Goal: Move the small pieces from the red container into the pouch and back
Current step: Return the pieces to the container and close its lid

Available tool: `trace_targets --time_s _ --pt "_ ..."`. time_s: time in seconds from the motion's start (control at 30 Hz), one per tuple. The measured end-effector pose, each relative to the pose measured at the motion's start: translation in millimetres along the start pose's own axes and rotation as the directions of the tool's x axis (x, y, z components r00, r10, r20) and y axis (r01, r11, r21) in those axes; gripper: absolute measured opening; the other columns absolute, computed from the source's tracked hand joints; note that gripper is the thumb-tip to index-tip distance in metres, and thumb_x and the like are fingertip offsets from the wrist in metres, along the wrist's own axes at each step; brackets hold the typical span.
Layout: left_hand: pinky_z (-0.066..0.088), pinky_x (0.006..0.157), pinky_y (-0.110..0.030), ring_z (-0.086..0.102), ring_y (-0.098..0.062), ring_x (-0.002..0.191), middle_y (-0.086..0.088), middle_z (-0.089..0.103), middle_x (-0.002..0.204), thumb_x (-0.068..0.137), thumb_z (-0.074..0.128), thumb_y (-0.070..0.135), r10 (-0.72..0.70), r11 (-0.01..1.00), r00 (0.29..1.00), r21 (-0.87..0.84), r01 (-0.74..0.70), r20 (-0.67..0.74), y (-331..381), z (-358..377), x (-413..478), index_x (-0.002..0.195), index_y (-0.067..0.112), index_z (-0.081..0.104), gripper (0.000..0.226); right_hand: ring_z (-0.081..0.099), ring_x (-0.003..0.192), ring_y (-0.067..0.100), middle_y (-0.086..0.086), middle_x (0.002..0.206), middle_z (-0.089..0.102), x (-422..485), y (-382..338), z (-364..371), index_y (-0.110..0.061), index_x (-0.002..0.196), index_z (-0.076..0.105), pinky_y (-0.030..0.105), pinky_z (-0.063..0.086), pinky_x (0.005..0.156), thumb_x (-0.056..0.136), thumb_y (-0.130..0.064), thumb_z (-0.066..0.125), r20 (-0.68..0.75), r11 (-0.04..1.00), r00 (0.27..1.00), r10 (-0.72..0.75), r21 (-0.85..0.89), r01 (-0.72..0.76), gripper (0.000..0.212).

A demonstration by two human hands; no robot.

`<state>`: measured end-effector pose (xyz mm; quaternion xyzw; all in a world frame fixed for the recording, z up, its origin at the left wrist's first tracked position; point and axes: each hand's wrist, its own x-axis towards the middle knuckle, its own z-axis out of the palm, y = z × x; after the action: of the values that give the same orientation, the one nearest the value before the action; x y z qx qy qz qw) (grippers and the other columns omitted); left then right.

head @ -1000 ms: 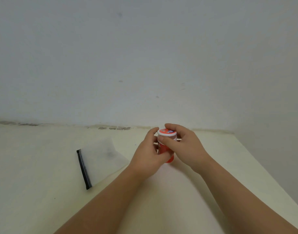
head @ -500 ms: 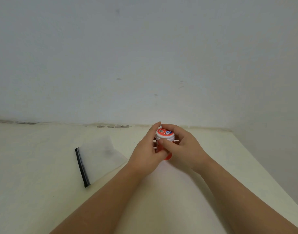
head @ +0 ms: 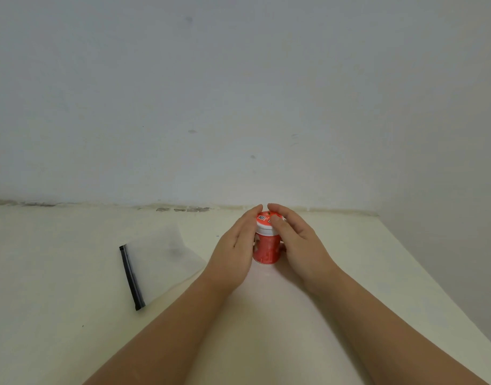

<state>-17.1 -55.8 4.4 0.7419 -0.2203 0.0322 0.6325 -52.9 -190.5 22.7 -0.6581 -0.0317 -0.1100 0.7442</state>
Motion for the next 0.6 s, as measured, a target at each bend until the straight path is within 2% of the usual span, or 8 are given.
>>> trace_targets --time_s 0.13,0.27,0.37,0.47,0.53,0.6 --pt "0.046 0.106 -0.036 0.053 0.0 0.126 0.015 0.055 0.14 0.105 0.035 0.035 -0.011 1.0 1.0 0.007 0.011 -0.002 0.2 1.3 2.0 0.14 0.04 0.047 0.037 0.071 0.073 -0.001 -0.002 0.107 0.07 1.0 1.9 0.7 -0.017 0.126 0.059 0.014 0.053 0.056 0.101 -0.017 0.047 -0.009 1.0 1.0 0.0 -0.012 0.0 0.028" --pt "0.046 0.105 -0.033 0.054 -0.001 0.124 0.015 0.057 0.137 0.105 0.035 0.033 0.0 1.0 1.0 0.005 0.0 0.007 -0.6 0.4 1.9 0.139 0.034 0.05 0.037 0.069 0.075 -0.004 -0.005 0.107 0.068 1.4 4.7 1.6 -0.018 0.123 0.059 0.011 0.052 0.058 0.102 -0.017 0.043 -0.004 0.999 1.0 -0.016 -0.045 0.015 0.026" --pt "0.044 0.1 -0.017 0.053 0.009 0.118 0.017 0.059 0.132 0.106 0.033 0.03 0.027 0.999 1.0 0.033 -0.027 0.006 0.5 1.2 0.5 0.136 0.031 0.052 0.035 0.067 0.075 -0.006 -0.007 0.108 0.066 2.9 6.6 2.1 -0.02 0.124 0.057 0.011 0.052 0.06 0.103 -0.019 0.04 0.01 0.997 1.0 -0.023 -0.077 0.024 0.027" --pt "0.04 0.088 -0.004 0.051 0.017 0.113 0.022 0.058 0.128 0.106 0.032 0.028 0.044 0.996 0.999 0.073 -0.044 0.01 1.4 1.4 -1.0 0.134 0.031 0.052 0.034 0.066 0.076 -0.006 -0.006 0.109 0.065 3.9 8.4 1.7 -0.02 0.125 0.055 0.01 0.052 0.062 0.103 -0.019 0.038 0.021 0.994 0.999 -0.026 -0.108 0.028 0.028" --pt "0.04 0.088 -0.006 0.054 0.013 0.114 0.021 0.059 0.127 0.106 0.032 0.03 0.049 0.995 0.999 0.087 -0.049 0.011 0.3 1.3 -0.1 0.134 0.03 0.052 0.034 0.065 0.076 -0.007 -0.007 0.108 0.064 5.2 9.2 2.3 -0.02 0.125 0.053 0.01 0.051 0.064 0.103 -0.02 0.036 0.01 0.985 0.999 -0.045 -0.166 0.046 0.028" --pt "0.043 0.093 -0.015 0.056 0.007 0.116 0.019 0.061 0.127 0.105 0.033 0.038 0.047 0.991 0.999 0.121 -0.048 0.012 -3.0 1.9 1.6 0.134 0.035 0.052 0.035 0.062 0.074 -0.009 -0.006 0.105 0.064 7.2 9.5 4.6 -0.018 0.125 0.052 0.008 0.05 0.064 0.103 -0.019 0.034 -0.01 0.969 0.997 -0.08 -0.236 0.075 0.028"
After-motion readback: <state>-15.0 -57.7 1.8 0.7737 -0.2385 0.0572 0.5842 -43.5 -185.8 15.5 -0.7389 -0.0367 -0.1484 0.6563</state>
